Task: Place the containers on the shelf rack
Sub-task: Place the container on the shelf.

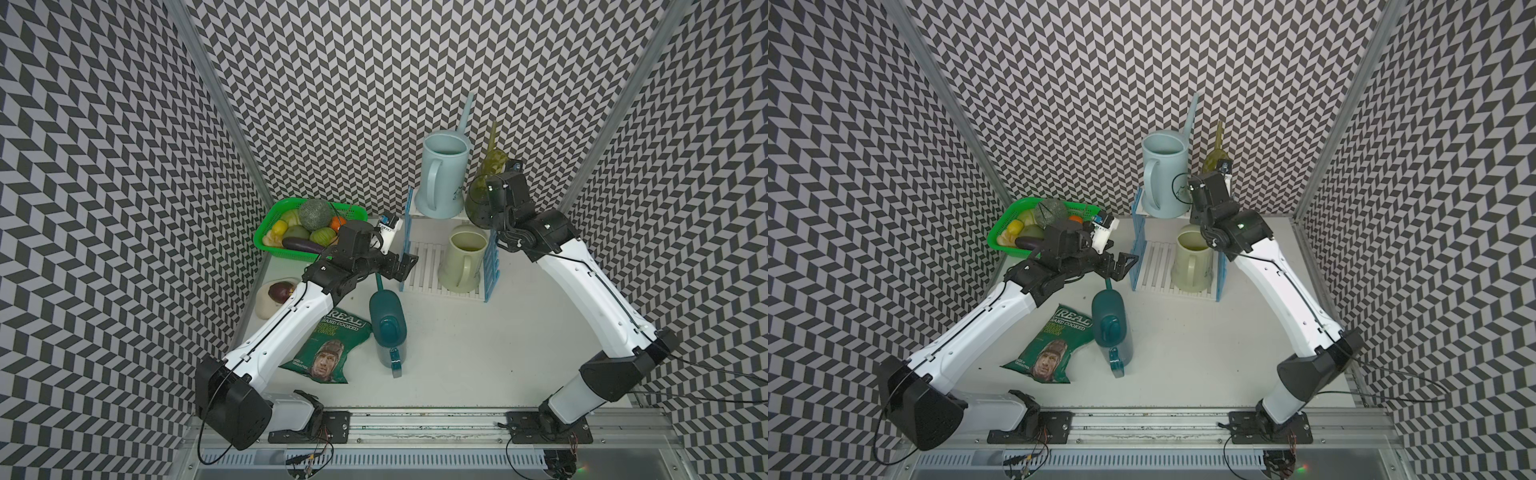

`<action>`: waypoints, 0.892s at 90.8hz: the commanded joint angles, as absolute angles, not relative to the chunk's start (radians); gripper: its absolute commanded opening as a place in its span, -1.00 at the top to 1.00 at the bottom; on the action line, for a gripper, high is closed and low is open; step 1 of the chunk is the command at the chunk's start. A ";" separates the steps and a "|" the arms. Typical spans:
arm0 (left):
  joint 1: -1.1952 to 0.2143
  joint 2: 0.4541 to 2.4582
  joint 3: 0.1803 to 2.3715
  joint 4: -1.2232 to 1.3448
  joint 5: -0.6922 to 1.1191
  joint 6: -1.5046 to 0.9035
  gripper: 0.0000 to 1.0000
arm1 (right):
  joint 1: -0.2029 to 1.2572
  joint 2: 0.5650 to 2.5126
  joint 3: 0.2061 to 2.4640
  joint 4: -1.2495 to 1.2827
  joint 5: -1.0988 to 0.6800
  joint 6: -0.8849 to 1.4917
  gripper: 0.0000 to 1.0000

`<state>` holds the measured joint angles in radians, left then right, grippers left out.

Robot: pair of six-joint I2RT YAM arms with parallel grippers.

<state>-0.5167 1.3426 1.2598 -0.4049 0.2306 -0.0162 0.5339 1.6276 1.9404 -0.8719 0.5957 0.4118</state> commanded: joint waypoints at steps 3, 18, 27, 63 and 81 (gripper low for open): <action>-0.512 1.326 1.267 -0.396 0.243 -0.009 -1.00 | 0.529 1.659 1.948 -0.825 0.630 0.428 0.52; -0.513 1.321 1.264 -0.397 0.244 -0.005 -1.00 | 0.529 1.675 1.942 -0.817 0.636 0.430 0.54; -0.513 1.320 1.262 -0.397 0.243 -0.004 -1.00 | 0.529 1.668 1.938 -0.816 0.636 0.431 0.52; -0.512 1.326 1.265 -0.399 0.250 -0.009 -1.00 | 0.530 1.660 1.948 -0.810 0.613 0.420 0.28; -0.512 1.323 1.265 -0.406 0.251 -0.009 -1.00 | 0.533 1.651 1.961 -0.800 0.563 0.418 0.20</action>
